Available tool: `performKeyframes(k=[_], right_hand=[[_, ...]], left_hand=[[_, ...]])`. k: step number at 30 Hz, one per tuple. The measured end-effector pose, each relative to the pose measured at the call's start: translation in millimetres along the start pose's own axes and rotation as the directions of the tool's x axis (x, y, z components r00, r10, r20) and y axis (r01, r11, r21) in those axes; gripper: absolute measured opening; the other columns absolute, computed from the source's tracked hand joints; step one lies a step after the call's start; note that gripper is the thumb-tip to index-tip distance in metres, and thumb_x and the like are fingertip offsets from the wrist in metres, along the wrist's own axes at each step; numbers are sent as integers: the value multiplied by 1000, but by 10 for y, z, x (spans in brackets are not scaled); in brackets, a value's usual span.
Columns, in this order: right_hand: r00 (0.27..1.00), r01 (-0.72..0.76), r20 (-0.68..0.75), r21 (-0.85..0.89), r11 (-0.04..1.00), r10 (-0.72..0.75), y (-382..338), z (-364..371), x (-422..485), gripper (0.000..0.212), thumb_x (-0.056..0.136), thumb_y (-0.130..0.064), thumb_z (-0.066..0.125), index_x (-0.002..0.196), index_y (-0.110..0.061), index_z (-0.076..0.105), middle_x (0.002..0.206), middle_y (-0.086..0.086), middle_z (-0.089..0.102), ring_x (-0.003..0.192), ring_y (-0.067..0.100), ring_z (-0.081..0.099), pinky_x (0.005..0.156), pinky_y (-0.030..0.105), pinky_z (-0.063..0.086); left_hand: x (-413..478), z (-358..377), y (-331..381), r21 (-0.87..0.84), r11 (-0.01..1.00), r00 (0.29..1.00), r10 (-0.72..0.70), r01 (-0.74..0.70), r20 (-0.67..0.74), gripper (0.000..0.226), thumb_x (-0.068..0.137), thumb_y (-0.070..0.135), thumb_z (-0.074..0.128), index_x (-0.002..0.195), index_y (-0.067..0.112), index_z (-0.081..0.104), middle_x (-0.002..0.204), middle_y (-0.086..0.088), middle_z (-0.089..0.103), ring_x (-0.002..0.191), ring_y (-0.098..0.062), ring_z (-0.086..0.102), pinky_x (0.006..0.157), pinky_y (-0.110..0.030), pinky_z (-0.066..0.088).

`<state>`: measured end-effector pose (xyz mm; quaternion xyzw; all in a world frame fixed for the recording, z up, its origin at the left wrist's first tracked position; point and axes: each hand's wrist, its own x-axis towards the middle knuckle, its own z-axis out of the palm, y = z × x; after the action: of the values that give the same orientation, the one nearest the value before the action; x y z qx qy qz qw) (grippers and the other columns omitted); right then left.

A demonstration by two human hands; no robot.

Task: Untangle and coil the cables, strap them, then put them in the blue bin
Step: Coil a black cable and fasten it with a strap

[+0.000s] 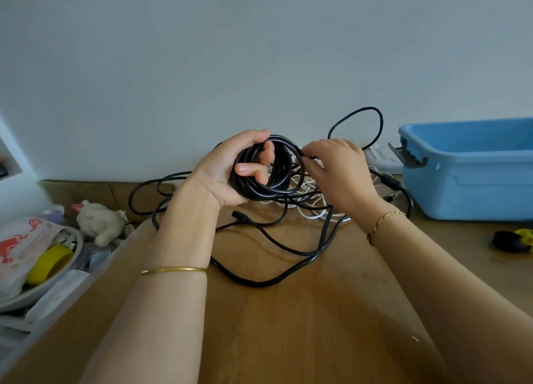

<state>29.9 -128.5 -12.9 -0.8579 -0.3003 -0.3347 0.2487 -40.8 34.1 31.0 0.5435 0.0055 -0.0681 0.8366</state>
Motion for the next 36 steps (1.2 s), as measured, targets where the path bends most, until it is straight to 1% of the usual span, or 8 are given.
performKeyframes(k=[7,12,17,20,24,27,30,36], right_hand=[[988,-154,59,254,955,144,-129,-21,20,18,99,-19,39,96,-9,53,81,9,61,79,31,53,70,37,39],[955,-298,213,673,677,209,-200,-67,-19,30,101,-23,36,89,0,50,67,-2,41,61,12,38,59,31,35],[973,-230,160,649,725,166,-234,-99,-49,39,101,-32,36,79,-1,43,68,2,39,64,13,36,62,31,33],[972,-209,206,564,799,109,-228,-114,-72,43,98,-40,41,73,-6,47,63,-2,51,59,8,40,60,31,32],[982,-61,188,333,941,-3,-233,-101,-59,27,89,-37,57,73,-16,58,62,-10,52,63,9,48,59,30,38],[961,48,259,190,981,-97,-294,-103,-43,20,91,-37,53,74,-27,56,66,-16,49,72,9,49,60,28,35],[934,154,310,102,983,-179,-349,-121,-26,28,94,-41,47,80,-21,60,70,-11,51,74,10,49,61,30,39],[890,306,336,64,950,-309,-500,-265,-1,24,93,-37,49,95,-20,66,81,-10,49,83,15,53,64,33,42]], left_hand=[[21,27,-3,-165,986,984,6,24,179,19,85,26,50,70,15,51,33,9,38,24,-4,35,37,-14,41],[40,-65,63,-523,850,972,171,-64,160,17,86,18,52,70,12,51,35,7,43,29,-5,41,41,-19,47],[46,-73,106,-718,664,943,331,-208,33,17,83,8,52,69,14,46,38,4,45,31,-6,44,45,-19,50],[39,-127,161,-782,522,907,400,-340,-128,40,91,6,48,52,10,47,39,4,44,31,-7,44,65,-16,52],[-23,-271,241,-807,399,869,422,-435,-260,50,95,8,51,45,8,46,38,3,43,31,-9,45,46,-21,52],[16,-259,208,-768,398,849,399,-502,-347,50,96,19,54,48,9,46,39,5,42,31,-8,44,47,-22,52],[66,-186,180,-635,487,799,404,-599,-444,40,95,34,55,64,11,45,43,6,42,34,-7,43,50,-22,52],[156,-2,39,-104,693,646,594,-714,-479,35,98,29,49,69,10,46,50,3,47,45,-10,47,62,-28,53]])
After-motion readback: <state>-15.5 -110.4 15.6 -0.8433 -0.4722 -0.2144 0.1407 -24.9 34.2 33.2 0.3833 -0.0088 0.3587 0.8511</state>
